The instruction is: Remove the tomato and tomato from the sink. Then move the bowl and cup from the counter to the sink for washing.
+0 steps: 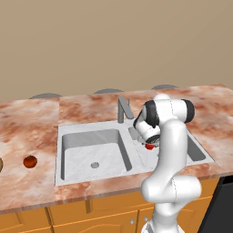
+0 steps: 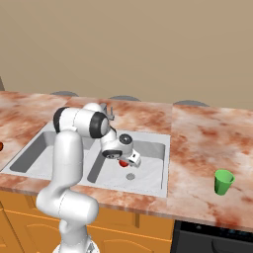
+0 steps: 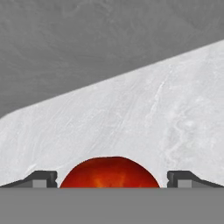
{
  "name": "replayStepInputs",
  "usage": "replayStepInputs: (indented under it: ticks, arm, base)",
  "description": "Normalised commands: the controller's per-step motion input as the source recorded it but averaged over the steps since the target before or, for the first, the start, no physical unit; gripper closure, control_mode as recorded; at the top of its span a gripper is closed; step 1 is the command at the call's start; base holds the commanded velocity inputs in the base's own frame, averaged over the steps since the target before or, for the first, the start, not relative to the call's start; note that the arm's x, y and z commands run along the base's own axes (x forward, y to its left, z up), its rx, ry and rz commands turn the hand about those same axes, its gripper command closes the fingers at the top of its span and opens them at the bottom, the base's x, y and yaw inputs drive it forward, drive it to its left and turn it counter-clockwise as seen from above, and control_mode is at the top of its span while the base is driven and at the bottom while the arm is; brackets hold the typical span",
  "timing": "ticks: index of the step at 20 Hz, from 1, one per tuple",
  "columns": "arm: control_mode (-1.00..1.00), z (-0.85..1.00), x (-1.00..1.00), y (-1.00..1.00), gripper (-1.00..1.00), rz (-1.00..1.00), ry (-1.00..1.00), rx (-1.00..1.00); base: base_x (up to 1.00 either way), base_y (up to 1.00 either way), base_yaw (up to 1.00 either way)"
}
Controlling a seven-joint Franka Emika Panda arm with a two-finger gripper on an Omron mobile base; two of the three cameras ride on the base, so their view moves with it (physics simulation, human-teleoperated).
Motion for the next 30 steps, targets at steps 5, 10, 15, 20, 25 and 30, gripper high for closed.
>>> replayStepInputs:
  ticks: [5,10,15,20,25,30]
  arm:
    - [-1.00,-0.21,0.00,0.06,1.00,-0.02,0.00,0.00]
    - [-1.00,-0.16,-0.01,0.00,1.00,-0.02,0.00,0.00]
    - [-1.00,-0.06,-0.12,-0.02,1.00,-0.02,-0.02,0.00]
    - [-1.00,0.11,-0.27,-0.17,1.00,0.00,-0.07,0.00]
    - [-1.00,0.17,-0.26,-0.13,1.00,0.00,-0.02,0.00]
    - [-1.00,0.23,-0.26,-0.15,1.00,0.00,0.00,0.00]
  base:
    - [0.00,0.00,0.00]
    - [0.00,0.00,0.00]
    - [0.00,0.00,0.00]
    - [0.00,0.00,0.00]
    - [0.00,0.00,0.00]
    - [0.00,0.00,0.00]
